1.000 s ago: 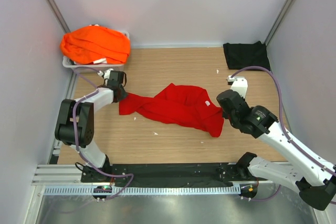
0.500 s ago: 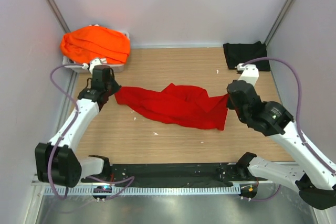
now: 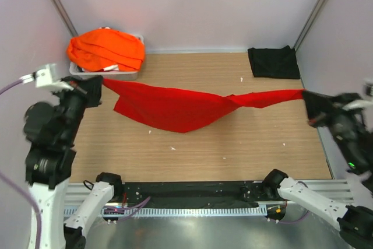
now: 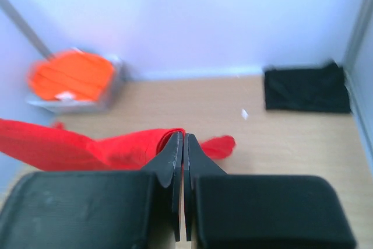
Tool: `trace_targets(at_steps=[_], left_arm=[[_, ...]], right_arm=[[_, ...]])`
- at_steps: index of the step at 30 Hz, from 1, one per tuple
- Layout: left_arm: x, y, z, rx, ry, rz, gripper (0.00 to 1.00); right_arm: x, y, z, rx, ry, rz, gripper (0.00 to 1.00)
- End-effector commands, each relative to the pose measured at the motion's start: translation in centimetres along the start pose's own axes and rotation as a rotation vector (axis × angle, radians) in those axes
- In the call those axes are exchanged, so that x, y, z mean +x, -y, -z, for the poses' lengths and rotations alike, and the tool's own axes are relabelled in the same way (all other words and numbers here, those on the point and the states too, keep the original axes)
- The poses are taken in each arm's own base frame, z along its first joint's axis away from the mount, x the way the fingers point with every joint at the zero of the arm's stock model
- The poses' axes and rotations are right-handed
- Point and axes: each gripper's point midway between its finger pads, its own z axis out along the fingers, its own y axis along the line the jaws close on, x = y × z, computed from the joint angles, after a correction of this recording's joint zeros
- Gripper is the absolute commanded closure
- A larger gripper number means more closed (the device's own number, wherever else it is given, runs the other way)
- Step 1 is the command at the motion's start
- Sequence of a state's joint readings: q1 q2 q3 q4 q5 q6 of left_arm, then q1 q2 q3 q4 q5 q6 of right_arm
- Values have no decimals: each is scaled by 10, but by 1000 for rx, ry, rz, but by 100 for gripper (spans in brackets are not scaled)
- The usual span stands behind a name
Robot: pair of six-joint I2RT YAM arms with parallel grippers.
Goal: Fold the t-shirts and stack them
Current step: Flatten the tshirt out
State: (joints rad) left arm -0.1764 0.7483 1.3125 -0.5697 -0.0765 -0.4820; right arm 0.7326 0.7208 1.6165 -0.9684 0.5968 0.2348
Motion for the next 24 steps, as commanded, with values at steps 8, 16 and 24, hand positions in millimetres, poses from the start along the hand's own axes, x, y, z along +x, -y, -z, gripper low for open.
trace_targets(at_steps=[8,16,24], left_arm=[[-112,81,155,395,347,-116,100],[-107,67,109,273,248,-111,100],[-6,0,-49,-99,-207,-109,100]], right_arm=[[-125,35,158,-343,561,-185,99],[-150,32,108,-133,496,-90,99],[-78,-28,-94,318,104,337,99]])
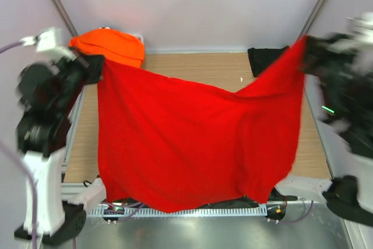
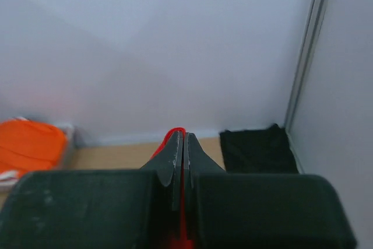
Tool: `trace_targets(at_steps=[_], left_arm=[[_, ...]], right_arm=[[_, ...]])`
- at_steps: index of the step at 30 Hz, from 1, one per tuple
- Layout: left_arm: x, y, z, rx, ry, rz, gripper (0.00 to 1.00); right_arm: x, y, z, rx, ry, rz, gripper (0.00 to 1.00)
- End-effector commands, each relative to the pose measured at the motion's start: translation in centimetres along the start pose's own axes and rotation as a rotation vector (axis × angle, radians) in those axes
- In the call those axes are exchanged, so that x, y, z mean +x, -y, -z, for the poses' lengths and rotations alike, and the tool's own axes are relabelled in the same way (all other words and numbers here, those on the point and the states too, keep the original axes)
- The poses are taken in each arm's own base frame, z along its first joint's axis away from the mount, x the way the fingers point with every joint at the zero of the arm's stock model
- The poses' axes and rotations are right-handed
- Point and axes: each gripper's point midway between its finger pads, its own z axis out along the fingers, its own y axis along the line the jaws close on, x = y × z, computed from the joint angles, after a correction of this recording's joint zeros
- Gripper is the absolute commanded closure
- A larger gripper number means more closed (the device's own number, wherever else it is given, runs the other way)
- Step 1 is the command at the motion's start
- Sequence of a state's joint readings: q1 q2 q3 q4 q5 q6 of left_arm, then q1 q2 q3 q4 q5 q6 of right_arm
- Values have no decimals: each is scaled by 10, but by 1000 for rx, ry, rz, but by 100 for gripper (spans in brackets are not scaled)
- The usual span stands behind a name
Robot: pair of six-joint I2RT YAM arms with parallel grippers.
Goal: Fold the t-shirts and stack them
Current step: Flatten the tshirt out
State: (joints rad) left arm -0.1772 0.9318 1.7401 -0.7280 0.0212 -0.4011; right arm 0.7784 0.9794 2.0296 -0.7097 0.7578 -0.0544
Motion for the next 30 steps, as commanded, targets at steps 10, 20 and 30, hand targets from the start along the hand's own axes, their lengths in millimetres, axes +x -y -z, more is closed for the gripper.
trace_targets(at_steps=[10,20,30], left_arm=[[286,-181,-153,-594,-922,112,39],[270,-164,-112,-501,-808,73,9],[287,-138,-60,-413,-791,142,11]], right_arm=[[451,-14,-286,151,-871,402,30],[514,-21,-265,106,-946,207,0],[533,-41,-262,64,-958,-16,16]])
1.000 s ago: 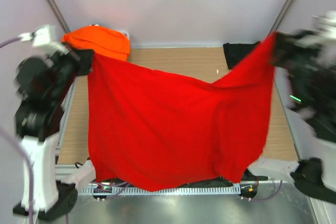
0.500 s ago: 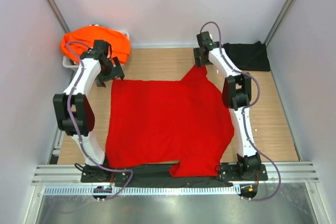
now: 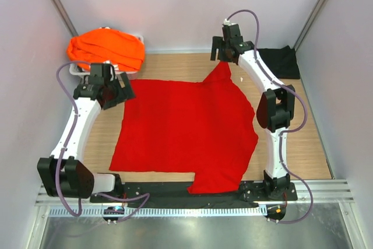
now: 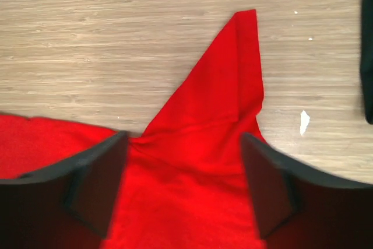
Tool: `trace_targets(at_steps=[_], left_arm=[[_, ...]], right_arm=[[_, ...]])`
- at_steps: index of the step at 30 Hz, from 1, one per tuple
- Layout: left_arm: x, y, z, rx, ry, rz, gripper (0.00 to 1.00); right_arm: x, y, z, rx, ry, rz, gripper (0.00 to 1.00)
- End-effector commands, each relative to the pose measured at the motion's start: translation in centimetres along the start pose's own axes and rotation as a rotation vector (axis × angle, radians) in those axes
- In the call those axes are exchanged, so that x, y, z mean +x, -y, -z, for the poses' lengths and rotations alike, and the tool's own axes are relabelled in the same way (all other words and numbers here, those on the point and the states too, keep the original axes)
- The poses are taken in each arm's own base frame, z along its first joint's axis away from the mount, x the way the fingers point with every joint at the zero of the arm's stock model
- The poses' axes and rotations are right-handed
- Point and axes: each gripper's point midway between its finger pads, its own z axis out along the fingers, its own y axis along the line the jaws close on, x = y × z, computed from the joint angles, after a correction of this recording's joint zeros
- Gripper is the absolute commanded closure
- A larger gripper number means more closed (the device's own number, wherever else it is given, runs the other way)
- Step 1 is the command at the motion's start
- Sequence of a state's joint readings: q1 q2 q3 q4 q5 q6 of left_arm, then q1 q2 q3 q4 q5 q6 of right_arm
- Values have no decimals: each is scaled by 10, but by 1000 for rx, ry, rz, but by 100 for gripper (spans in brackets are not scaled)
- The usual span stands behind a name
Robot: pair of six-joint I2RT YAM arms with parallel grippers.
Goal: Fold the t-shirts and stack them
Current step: Flatten the tshirt out
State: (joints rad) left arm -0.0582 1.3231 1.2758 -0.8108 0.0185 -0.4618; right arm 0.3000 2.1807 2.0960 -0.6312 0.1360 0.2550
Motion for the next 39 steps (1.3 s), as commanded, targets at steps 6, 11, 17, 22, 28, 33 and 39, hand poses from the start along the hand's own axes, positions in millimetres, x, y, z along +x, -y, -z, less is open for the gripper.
trace_targets(at_steps=[6,11,17,22,28,33,39], left_arm=[[40,0,38,92,47,8,11],[70,-20,44,68,90,-3,10],[68,-9,52,115,133,-32,7],[73,-10,45,104,82,-36,10],[72,-9,47,108,98,-35,10],[73,-8,46,116,90,-35,10],[72,-8,47,118,97,-37,9]], right_arm=[[24,3,-48,-25,-72,-155,45],[38,12,-66,19,-94,-162,48],[53,25,-83,54,-120,-157,48],[65,33,-89,87,-136,-150,49],[67,45,-90,92,-127,-167,49],[71,43,-102,68,-155,-139,49],[78,45,-106,71,-163,-126,50]])
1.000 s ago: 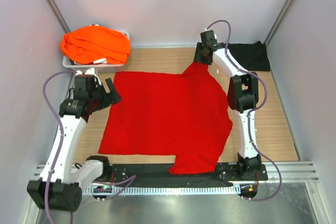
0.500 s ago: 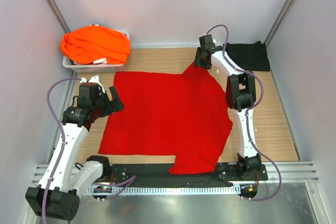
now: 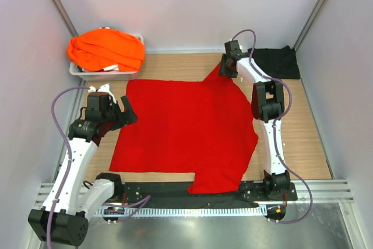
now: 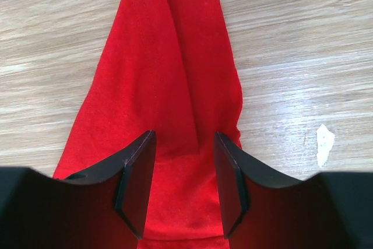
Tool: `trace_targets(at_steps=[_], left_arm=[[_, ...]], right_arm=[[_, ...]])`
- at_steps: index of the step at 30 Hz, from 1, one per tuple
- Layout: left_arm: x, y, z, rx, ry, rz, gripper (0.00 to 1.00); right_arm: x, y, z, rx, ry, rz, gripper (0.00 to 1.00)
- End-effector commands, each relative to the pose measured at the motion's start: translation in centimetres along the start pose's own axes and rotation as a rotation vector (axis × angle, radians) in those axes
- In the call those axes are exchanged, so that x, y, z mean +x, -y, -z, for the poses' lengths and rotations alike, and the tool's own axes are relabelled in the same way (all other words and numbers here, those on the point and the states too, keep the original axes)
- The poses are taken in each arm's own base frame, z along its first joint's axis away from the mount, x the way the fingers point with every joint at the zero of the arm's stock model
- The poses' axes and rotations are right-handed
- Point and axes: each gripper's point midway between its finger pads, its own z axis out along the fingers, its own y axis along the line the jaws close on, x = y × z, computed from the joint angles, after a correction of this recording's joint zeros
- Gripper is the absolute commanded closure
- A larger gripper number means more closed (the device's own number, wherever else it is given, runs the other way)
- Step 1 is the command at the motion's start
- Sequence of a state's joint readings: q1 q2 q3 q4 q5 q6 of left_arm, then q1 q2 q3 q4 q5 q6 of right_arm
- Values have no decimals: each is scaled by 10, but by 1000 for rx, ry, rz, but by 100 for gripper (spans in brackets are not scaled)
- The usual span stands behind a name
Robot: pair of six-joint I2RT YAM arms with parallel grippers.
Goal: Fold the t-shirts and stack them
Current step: Flatten the tshirt out
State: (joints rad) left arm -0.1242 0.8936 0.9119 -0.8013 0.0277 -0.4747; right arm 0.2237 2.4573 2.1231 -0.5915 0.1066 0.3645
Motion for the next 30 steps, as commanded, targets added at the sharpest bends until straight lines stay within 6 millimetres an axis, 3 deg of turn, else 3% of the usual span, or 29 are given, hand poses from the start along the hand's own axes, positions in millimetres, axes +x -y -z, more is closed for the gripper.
trace_targets(at_steps=[1,7,14,16,25,30], left_arm=[[-13,9,4,37,51,1,10],[-12,9,3,38,47,1,10],[-13,9,4,41,49,-1,10],[-12,9,4,41,51,-1,10],[-12,10,5,44,53,0,10],[-13,10,5,43,54,0,10]], right_arm=[[-10,-5,2,-23,28,16,51],[-3,-6,-1,-37,11,19,66],[-5,-10,4,-52,13,14,94],[-10,-13,9,-61,24,11,97],[-31,-57,29,-155,60,18,92],[-28,-67,27,-199,46,4,78]])
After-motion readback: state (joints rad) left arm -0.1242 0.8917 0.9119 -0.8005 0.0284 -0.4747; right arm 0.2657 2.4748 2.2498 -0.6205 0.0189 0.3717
